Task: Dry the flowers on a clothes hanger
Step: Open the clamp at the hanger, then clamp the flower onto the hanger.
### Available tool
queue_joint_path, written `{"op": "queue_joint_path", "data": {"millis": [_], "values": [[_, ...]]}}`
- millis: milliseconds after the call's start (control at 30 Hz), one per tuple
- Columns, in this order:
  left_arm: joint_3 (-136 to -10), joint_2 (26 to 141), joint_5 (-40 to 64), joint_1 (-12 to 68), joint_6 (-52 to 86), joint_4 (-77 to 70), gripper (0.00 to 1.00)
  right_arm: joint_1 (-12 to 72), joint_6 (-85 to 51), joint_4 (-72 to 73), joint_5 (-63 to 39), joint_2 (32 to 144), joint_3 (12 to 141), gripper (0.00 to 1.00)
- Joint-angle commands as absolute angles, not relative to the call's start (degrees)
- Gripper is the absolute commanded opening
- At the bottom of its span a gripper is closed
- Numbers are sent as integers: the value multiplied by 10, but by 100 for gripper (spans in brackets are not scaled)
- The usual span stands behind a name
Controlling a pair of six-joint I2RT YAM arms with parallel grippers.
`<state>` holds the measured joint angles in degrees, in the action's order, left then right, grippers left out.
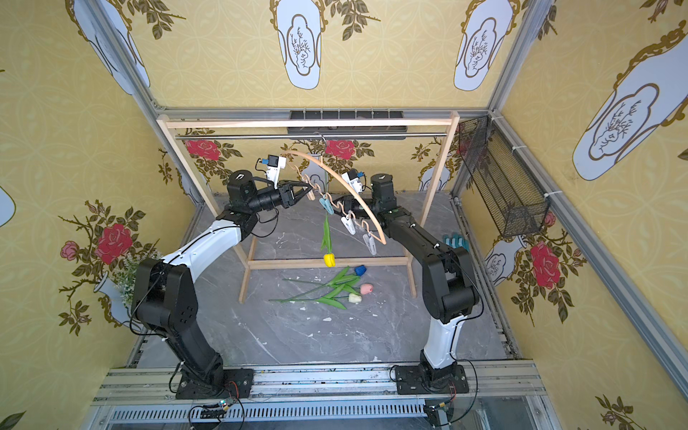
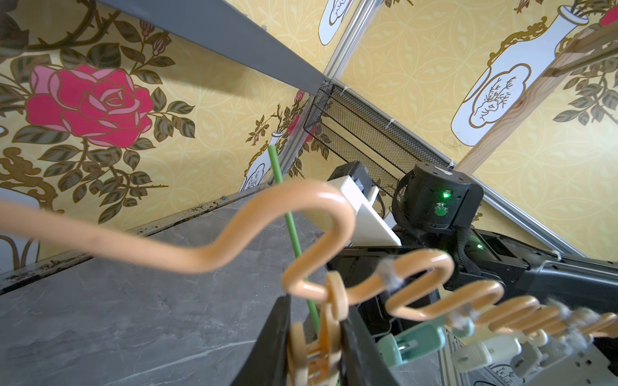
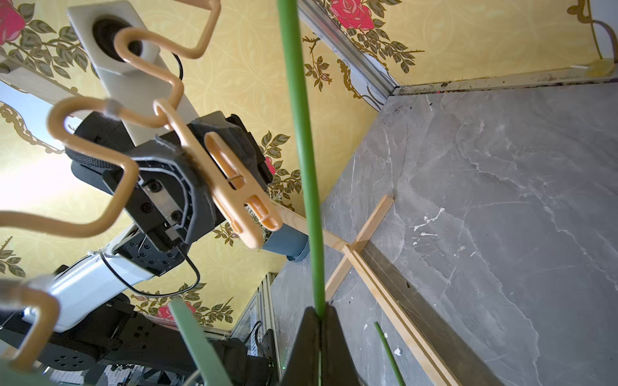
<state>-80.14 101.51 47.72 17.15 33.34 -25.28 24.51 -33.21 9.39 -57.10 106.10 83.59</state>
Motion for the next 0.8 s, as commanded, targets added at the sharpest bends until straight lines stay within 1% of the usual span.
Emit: {"op": "queue_joint_path", "data": {"millis": [0,333,600,767], "values": [[-798,1021,486,171,345,-282,24,248,-345,131,-584,1066,844,0],[-798,1025,487,176,353,-290,24,265,-352,137,-588,1084,867,0],[-800,1026,490,177,356,-292,24,266,-380,191,-604,1073,838,0],[-800,1027,495,178,357,-291,24,266,-381,196,-606,1072,835,0]]}}
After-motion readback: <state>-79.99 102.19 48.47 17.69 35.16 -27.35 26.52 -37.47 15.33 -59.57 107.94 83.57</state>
